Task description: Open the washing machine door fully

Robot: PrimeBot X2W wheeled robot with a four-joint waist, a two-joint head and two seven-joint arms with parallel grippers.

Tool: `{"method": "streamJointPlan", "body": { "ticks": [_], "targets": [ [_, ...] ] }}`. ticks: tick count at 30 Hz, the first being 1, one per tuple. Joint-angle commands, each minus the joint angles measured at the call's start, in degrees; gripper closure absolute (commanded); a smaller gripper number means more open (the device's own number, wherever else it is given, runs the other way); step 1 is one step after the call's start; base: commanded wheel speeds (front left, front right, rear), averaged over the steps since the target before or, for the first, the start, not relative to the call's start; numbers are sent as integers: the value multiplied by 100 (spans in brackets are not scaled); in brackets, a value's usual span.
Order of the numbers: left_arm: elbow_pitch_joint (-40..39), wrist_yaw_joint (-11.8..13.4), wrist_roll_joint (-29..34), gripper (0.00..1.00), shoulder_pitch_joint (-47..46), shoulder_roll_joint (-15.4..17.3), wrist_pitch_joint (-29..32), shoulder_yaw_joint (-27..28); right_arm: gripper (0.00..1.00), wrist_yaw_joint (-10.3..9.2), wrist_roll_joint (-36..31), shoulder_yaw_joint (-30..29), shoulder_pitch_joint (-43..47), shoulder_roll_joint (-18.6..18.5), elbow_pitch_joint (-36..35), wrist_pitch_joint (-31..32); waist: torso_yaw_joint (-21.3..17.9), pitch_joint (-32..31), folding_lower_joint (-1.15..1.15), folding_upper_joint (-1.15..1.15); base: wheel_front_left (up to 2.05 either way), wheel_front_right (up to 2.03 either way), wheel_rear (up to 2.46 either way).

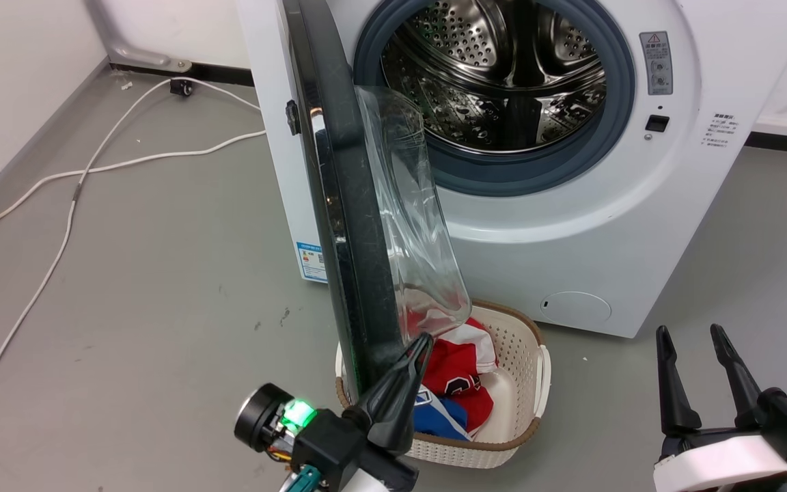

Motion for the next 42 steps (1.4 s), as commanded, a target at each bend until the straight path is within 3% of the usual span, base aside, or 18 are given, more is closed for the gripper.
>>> {"method": "streamJointPlan", "body": {
  "ticks": [1, 14, 28, 42],
  "targets": [
    [45, -19, -25, 100, 43, 21, 8, -10, 0, -4, -2, 4, 63, 18, 11, -13, 3, 11, 0, 0, 0, 0, 0],
    [832, 150, -168, 100, -134, 51, 91, 73, 0, -4, 40, -14, 31, 17, 70, -13, 202, 127, 0, 0, 0, 0, 0],
    [869, 335, -299, 100, -186, 134, -4, 272, 0, -4, 194, 65, 94, 16, 212, -12, 950, 26, 0, 0, 0, 0, 0],
    [821, 644, -616, 100, -285, 402, -45, 1010, 0, -4, 37, 103, -13, 13, 322, -13, 1531, 221, 0, 0, 0, 0, 0]
  ]
}}
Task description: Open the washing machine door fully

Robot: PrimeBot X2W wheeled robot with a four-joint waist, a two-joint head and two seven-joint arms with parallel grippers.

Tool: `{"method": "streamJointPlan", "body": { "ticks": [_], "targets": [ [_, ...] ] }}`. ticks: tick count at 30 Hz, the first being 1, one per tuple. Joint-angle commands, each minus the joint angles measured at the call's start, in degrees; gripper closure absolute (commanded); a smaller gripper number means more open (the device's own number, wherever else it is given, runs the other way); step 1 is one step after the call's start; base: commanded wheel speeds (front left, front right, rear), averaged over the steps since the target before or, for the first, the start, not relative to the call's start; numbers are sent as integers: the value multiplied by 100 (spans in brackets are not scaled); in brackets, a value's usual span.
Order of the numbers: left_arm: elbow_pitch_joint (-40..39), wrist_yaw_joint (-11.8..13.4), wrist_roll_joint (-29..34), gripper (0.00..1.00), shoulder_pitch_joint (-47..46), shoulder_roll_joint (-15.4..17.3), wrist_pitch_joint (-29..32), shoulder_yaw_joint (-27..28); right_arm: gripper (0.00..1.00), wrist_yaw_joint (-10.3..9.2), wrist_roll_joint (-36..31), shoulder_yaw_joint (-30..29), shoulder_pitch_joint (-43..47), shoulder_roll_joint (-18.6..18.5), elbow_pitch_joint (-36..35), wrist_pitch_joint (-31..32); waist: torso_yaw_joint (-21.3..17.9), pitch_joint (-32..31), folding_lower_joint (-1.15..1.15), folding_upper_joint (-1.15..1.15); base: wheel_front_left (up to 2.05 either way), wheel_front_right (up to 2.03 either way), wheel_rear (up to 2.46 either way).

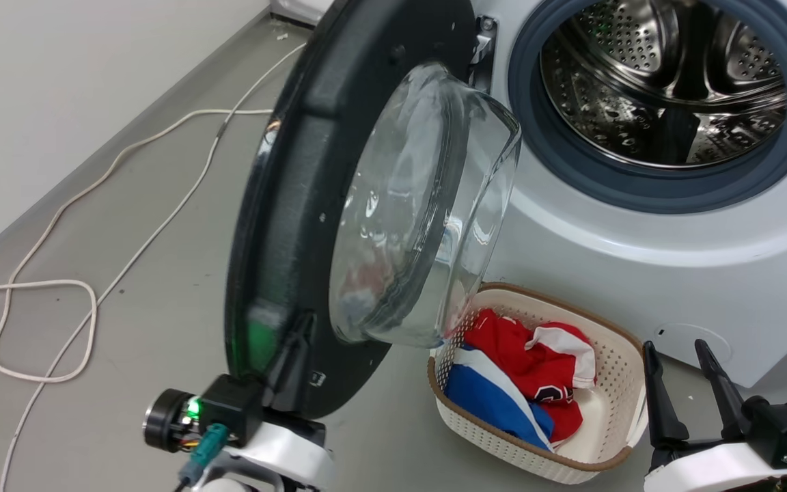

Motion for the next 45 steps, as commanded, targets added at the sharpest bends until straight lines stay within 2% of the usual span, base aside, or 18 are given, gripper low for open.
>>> {"method": "streamJointPlan", "body": {
  "ticks": [1, 11, 21, 28, 37, 43, 45],
  "targets": [
    [15, 52, -74, 100, -92, 111, -33, 170, 0, -4, -69, -2, -44, 8, 11, -13, 69, 109, 0, 0, 0, 0, 0],
    [158, 65, -305, 100, -437, 345, -31, 769, 0, -4, -391, -23, -170, 8, 14, -13, 107, 563, 0, 0, 0, 0, 0],
    [547, -105, -489, 100, -975, 711, -32, 1452, 0, -4, -626, -72, -300, -140, -9, -13, 16, 1047, 0, 0, 0, 0, 0],
    [1389, -261, -644, 100, -1672, 1125, -29, 1923, 0, -4, -665, -83, -393, -306, -120, 70, -61, 1428, 0, 0, 0, 0, 0],
    [2162, -389, -701, 100, -2252, 1388, -29, 2112, 0, -4, -671, -107, -430, -384, -240, 159, -103, 1578, 0, 0, 0, 0, 0],
    [2220, -443, -584, 100, -2289, 1318, -32, 2058, 0, -4, -645, -124, -397, -352, -197, 153, -129, 1506, 0, 0, 0, 0, 0],
    [2095, -463, -381, 100, -2099, 1194, -33, 1862, 0, -4, -604, -124, -415, -276, -136, 110, -147, 1366, 0, 0, 0, 0, 0]
  ]
}}
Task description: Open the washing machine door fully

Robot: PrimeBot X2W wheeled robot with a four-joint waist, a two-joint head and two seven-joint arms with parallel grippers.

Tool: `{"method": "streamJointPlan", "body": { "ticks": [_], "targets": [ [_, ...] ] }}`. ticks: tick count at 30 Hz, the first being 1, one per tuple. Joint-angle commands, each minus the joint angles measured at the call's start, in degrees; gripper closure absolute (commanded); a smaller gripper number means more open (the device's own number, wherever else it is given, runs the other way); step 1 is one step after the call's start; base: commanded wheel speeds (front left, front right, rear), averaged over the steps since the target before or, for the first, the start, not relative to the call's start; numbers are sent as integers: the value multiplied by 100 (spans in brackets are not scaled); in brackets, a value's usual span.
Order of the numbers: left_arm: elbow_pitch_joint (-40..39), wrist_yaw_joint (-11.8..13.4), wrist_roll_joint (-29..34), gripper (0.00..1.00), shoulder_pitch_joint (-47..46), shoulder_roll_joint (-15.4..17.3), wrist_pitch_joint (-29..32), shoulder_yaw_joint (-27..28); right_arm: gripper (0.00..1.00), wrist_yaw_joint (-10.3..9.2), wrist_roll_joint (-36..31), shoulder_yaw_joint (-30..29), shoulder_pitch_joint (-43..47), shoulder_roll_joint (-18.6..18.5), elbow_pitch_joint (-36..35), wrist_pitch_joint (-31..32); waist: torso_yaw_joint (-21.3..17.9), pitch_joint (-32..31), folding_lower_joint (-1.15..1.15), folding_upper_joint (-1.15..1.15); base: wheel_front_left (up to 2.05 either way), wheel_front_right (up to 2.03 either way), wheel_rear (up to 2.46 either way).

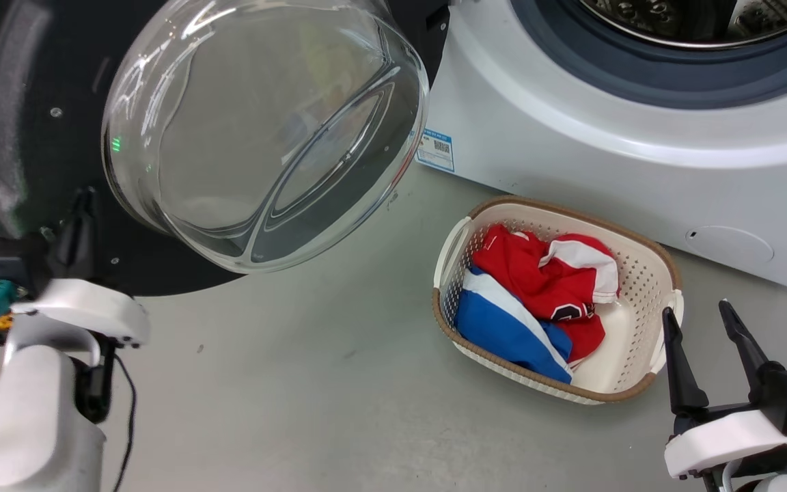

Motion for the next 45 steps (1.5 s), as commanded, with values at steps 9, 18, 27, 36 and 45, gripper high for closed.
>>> {"method": "streamJointPlan", "body": {
  "ticks": [9, 18, 27, 36, 45],
  "targets": [
    [-1100, 20, 471, 100, 1025, -517, -15, -550, 0, -4, 217, -46, -96, 264, 286, -153, -412, -851, 0, 0, 0, 0, 0],
    [-1706, 67, 364, 100, 1688, -973, -15, -710, 0, -4, 219, -38, 38, 312, -74, -152, -1095, -1188, 0, 0, 0, 0, 0],
    [-2014, 159, 397, 100, 2344, -1285, -15, -572, 0, -4, 302, 1, 259, 314, -332, -153, -1876, -1425, 0, 0, 0, 0, 0],
    [-2236, 136, 540, 0, 2843, -1485, -15, -531, 0, -4, 299, -23, 450, 315, -412, -152, -2354, -1538, 0, 0, 0, 0, 0],
    [-2269, 66, 690, 0, 3092, -1589, -15, -645, 0, -4, 346, -29, 560, 316, -398, -153, -2523, -1562, 0, 0, 0, 0, 0]
  ]
}}
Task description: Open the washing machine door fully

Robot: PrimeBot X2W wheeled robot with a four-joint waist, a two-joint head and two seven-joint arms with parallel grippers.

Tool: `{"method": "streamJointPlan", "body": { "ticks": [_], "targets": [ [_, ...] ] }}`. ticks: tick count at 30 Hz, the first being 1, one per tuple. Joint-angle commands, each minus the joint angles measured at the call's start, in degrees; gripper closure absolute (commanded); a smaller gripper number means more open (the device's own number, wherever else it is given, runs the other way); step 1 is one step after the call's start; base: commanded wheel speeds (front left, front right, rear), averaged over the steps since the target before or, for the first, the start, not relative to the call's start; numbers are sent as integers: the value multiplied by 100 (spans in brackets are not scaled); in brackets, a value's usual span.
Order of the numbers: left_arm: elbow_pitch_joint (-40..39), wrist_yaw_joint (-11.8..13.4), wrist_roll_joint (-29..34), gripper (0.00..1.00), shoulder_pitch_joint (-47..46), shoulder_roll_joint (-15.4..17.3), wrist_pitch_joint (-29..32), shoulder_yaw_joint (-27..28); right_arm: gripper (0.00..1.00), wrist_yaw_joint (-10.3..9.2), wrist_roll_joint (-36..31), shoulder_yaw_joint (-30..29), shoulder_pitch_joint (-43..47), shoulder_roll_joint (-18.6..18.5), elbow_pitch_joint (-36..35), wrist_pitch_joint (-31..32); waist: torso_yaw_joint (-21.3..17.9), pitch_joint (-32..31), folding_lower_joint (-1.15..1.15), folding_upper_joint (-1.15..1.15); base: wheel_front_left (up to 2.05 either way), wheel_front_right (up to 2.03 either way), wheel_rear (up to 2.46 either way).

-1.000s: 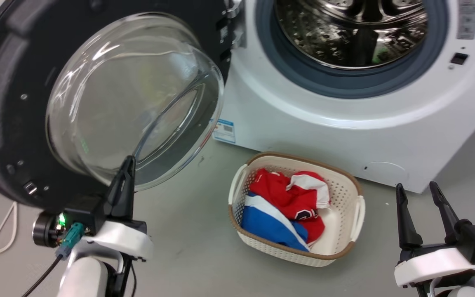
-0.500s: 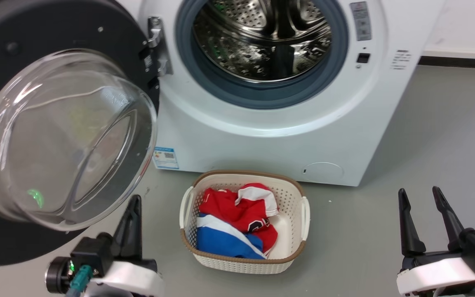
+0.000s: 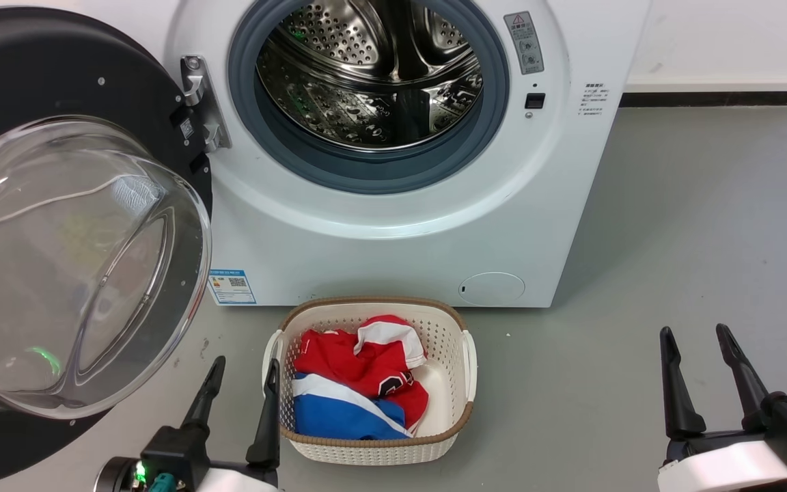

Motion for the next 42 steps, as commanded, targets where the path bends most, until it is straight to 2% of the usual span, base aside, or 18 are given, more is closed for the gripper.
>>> {"method": "streamJointPlan", "body": {
  "ticks": [1, 16, 42],
  "targets": [
    [16, -32, 23, 0, 87, -12, -15, -32, 0, -4, 10, 16, 76, 15, 10, -12, -20, -1, 0, 0, 0, 0, 0],
    [-86, 27, 239, 0, 143, -48, -15, -17, 0, -4, 64, 29, 1, 15, -18, -12, -83, 28, 0, 0, 0, 0, 0],
    [-24, -70, 109, 0, 144, -53, -15, -120, 0, -4, 111, -5, -13, 16, -4, -12, 32, -5, 0, 0, 0, 0, 0]
  ]
}}
